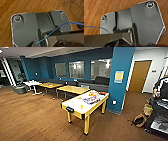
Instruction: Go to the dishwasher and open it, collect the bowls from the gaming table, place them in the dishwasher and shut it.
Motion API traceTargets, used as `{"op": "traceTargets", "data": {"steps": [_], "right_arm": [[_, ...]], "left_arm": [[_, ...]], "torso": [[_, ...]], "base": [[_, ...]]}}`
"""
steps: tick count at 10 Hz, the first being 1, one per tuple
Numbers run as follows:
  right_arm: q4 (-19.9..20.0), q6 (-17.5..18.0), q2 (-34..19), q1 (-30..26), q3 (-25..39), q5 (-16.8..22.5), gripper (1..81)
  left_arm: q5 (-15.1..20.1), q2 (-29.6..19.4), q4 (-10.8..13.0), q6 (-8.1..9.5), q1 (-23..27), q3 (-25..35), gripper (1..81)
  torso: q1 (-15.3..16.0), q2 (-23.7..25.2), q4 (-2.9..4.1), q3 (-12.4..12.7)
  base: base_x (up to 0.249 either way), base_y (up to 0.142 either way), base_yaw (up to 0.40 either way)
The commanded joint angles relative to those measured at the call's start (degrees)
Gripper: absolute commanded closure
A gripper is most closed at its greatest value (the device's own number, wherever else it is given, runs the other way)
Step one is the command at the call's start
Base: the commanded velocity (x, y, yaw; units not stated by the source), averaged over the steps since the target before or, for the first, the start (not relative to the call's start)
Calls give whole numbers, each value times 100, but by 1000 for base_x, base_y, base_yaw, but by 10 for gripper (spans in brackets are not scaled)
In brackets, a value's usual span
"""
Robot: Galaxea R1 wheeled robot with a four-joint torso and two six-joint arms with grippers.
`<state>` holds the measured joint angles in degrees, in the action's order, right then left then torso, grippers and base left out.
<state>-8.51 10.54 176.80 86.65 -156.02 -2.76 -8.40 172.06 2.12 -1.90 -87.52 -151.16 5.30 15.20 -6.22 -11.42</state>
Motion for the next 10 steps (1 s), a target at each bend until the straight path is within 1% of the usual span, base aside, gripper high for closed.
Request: {"op": "traceTargets", "data": {"steps": [1,4,5,10], "right_arm": [[-19,0,51,-301,46,284,10],[-19,0,51,-301,46,284,10],[-19,0,51,-310,37,284,10],[-19,0,51,-310,37,284,10]], "left_arm": [[277,-13,43,-56,265,25,10],[277,-40,52,-65,248,34,10],[277,-40,43,-65,248,34,10],[269,-48,52,-65,248,43,10]], "torso": [[0,0,0,0],[0,0,0,0],[0,0,0,0],[0,0,0,0]], "base": [[0,0,-395],[0,0,-317],[0,0,-108],[0,0,0]]}}
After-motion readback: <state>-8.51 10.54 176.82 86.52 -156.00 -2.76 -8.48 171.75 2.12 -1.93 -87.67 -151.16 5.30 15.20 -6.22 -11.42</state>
